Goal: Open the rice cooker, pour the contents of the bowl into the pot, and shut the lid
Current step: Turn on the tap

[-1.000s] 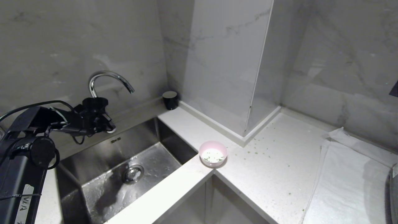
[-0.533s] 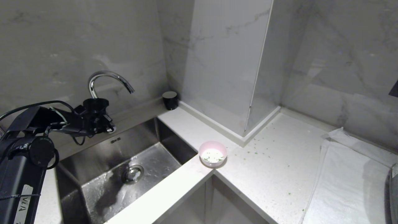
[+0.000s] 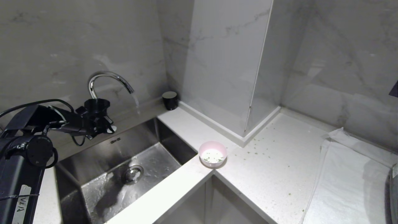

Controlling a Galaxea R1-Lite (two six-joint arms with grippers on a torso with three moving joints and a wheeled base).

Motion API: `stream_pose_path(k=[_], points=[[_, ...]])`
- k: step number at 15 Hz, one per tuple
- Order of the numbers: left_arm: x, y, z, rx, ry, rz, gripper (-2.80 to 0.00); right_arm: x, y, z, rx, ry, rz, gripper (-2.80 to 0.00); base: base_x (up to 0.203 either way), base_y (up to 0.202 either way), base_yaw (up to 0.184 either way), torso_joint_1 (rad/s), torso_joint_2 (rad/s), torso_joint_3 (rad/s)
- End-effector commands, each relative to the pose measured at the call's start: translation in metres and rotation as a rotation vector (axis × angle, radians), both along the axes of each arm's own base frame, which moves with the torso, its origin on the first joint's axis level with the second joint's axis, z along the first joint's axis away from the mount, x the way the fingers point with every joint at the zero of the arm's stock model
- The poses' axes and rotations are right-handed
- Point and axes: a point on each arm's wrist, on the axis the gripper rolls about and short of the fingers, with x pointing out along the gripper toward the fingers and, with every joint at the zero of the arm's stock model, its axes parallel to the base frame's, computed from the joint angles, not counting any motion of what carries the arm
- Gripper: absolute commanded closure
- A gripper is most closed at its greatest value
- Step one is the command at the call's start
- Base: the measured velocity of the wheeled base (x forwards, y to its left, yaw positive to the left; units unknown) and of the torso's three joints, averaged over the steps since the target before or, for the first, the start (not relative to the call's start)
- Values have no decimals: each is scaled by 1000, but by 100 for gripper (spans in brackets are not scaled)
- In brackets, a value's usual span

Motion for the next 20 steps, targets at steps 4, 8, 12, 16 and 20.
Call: stream_pose_path(k=[4,8,12,16,20], points=[[2,2,3,2,-10,7,0,0,0,0,0,3,1,0,0,0,0,0,0,0],[4,4,-1,1,-9,12,0,0,0,0,0,3,1,0,0,0,0,0,0,0],[6,4,0,3,-18,13,-280,0,0,0,0,3,1,0,0,0,0,0,0,0],[4,3,-1,-2,-15,14,-280,0,0,0,0,3,1,0,0,0,0,0,0,0],[2,0,8,-2,-25,7,-280,0,0,-1,0,4,1,0,0,0,0,0,0,0]])
